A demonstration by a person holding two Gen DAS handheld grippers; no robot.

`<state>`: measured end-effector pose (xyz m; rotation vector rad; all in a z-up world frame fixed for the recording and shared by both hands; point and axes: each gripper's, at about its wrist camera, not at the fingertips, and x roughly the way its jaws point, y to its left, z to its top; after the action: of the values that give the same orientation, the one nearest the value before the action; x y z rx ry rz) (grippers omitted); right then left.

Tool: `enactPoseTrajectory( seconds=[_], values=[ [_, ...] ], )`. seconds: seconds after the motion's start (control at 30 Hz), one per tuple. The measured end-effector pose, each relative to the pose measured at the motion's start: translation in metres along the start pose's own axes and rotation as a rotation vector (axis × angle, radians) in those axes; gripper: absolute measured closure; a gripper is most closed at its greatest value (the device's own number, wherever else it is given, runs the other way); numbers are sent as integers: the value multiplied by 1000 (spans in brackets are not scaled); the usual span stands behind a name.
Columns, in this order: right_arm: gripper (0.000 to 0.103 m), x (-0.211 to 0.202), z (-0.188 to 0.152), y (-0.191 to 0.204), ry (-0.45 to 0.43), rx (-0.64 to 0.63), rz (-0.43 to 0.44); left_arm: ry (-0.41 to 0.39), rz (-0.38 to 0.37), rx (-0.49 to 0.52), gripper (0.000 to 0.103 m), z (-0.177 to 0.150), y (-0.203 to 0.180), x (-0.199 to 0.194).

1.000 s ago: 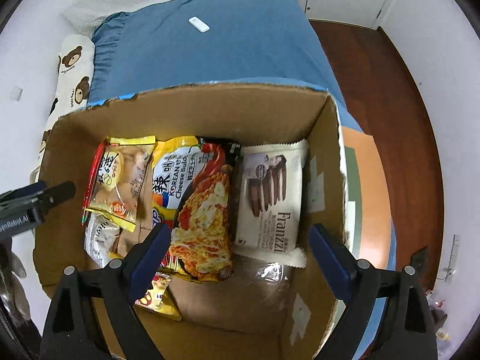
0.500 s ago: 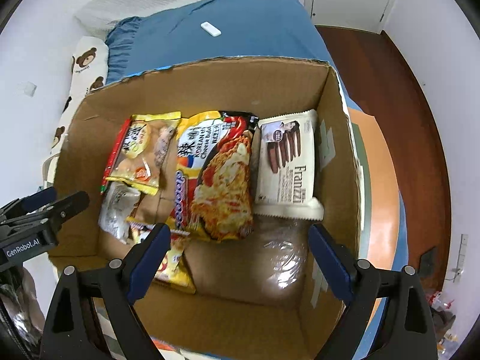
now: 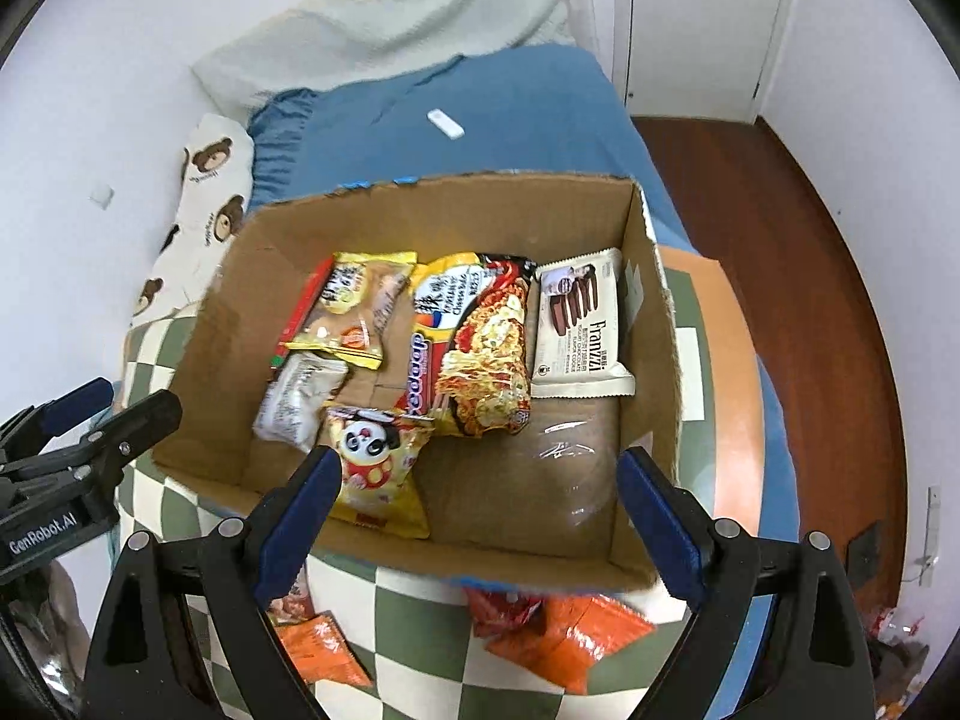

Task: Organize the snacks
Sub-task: 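Grasp the orange packet with the left tool while the right tool grasps the orange chip bag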

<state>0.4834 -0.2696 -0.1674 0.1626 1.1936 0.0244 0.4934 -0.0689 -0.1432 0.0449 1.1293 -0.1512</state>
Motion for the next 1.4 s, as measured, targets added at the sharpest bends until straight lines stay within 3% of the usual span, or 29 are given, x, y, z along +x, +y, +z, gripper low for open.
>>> enactPoseTrajectory(
  seconds=[0.23,0.4,0.47,0.57,0.73,0.8,0.9,0.93,0.97,1.0,1.07,1.17,1.3,1.4],
  values=[
    [8,-48,-27,6,-77,-1,44,-70,-26,-4,12,-26,-8,-45],
    [8,-50,-67,-12,-56,53,65,-70,3,21,12,-71,-10,-50],
    [8,-35,-83,-27,-15,105,70,-26,26,46,12,-98,-9,-35],
    [8,-1,-108,-54,53,192,65,112,44,133,12,-144,-13,7],
    [8,50,-135,-73,128,242,50,306,119,384,12,-209,-36,79],
    [8,65,-139,-73,146,250,45,382,113,461,12,-229,-43,102],
    [9,84,-143,-70,154,250,20,405,106,488,13,-238,-48,119],
    [11,88,-143,-69,154,252,14,390,105,488,21,-237,-49,121],
    [24,93,-145,-69,158,256,8,374,97,480,30,-236,-49,122],
    [36,97,-146,-69,169,252,1,371,93,446,48,-233,-49,123],
    [42,100,-152,-67,176,223,-6,380,83,385,48,-227,-47,124],
    [45,97,-165,-61,194,153,-13,406,14,203,50,-221,-37,120],
    [46,89,-194,-50,275,47,11,483,-147,-115,50,-224,-12,119],
    [46,85,-226,-38,340,-51,4,493,-172,-173,47,-229,-7,127]
  ],
)
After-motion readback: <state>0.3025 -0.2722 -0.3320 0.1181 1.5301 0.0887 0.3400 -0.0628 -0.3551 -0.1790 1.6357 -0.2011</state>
